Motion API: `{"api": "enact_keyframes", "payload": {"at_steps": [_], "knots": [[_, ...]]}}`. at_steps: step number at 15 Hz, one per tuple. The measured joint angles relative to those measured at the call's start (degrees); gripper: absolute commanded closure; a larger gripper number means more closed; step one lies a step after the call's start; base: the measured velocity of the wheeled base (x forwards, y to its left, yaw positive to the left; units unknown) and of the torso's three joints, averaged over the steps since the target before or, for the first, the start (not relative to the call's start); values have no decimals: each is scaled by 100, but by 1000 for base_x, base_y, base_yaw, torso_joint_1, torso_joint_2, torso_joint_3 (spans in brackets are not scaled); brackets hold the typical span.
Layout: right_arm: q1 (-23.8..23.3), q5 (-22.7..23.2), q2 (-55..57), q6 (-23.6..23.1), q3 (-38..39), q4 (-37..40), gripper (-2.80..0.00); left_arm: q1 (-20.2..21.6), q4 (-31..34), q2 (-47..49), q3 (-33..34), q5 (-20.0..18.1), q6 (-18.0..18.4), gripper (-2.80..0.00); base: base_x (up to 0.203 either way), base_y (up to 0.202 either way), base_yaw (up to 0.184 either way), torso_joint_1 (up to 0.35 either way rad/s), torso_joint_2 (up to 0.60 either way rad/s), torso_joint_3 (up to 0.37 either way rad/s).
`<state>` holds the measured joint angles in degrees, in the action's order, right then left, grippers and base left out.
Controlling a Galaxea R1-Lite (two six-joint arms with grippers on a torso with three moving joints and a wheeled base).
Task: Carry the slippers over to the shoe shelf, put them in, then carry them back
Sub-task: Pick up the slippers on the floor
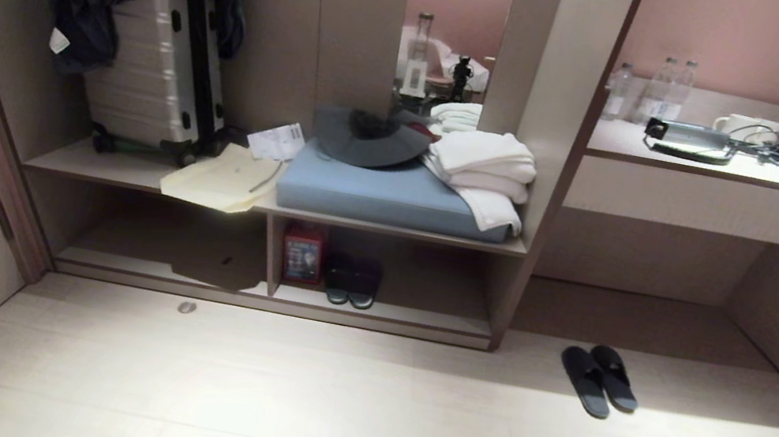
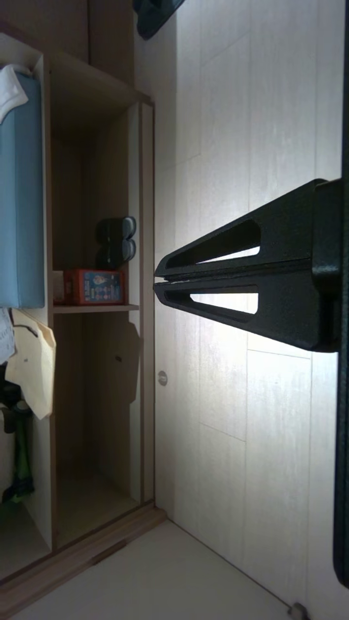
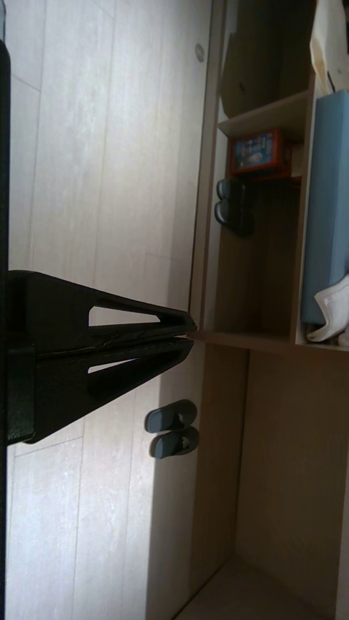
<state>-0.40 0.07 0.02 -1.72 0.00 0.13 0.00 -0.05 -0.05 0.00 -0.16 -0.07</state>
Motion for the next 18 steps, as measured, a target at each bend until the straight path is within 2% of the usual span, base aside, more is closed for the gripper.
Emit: {"api": "enact_keyframes", "payload": {"at_steps": [18], "knots": [[0,0,0,-25,0,-4,0,0,-2,0,0,-2,0,0,195,0,0,2,1,3]]}}
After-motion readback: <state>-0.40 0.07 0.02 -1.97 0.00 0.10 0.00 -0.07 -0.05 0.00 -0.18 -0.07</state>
